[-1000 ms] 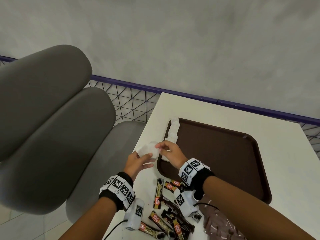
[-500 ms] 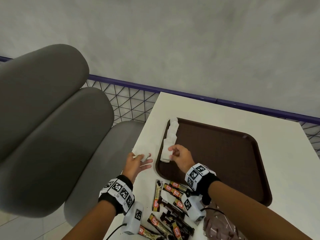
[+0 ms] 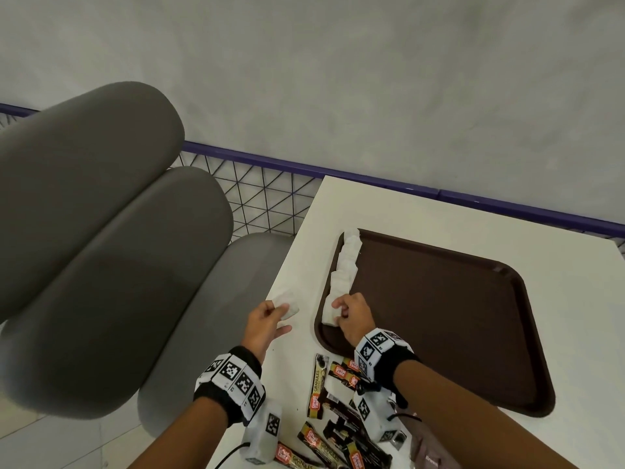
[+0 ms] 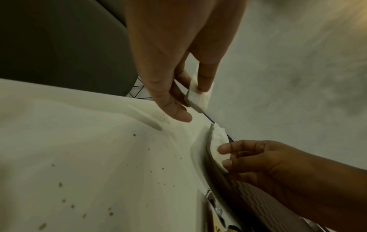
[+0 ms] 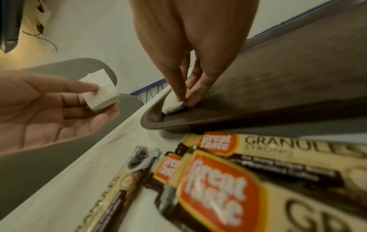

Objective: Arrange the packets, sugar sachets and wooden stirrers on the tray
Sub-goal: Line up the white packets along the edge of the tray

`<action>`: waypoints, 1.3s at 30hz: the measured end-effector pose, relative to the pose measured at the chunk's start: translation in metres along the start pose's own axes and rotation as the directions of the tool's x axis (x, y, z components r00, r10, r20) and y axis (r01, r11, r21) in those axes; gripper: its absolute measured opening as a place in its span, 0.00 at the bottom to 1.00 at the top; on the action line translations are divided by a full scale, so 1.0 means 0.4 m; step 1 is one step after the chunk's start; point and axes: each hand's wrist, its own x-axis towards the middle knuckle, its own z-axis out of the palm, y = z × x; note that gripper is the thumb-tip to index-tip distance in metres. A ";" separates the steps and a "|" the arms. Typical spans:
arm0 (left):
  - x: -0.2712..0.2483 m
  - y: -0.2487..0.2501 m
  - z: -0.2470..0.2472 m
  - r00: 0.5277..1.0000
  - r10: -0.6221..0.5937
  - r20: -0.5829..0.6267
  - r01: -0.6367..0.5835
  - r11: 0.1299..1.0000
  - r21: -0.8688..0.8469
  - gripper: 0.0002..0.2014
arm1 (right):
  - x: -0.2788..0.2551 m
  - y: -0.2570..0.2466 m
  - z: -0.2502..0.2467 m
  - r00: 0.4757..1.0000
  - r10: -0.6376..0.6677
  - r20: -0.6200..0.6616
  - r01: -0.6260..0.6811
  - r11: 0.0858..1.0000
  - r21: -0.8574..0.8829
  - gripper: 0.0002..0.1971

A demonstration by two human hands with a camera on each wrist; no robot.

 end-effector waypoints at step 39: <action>-0.054 -0.017 -0.017 0.993 0.021 0.115 -0.042 0.982 0.186 0.08 | -0.079 0.017 0.018 0.999 -0.046 -0.012 0.046 0.998 0.046 0.13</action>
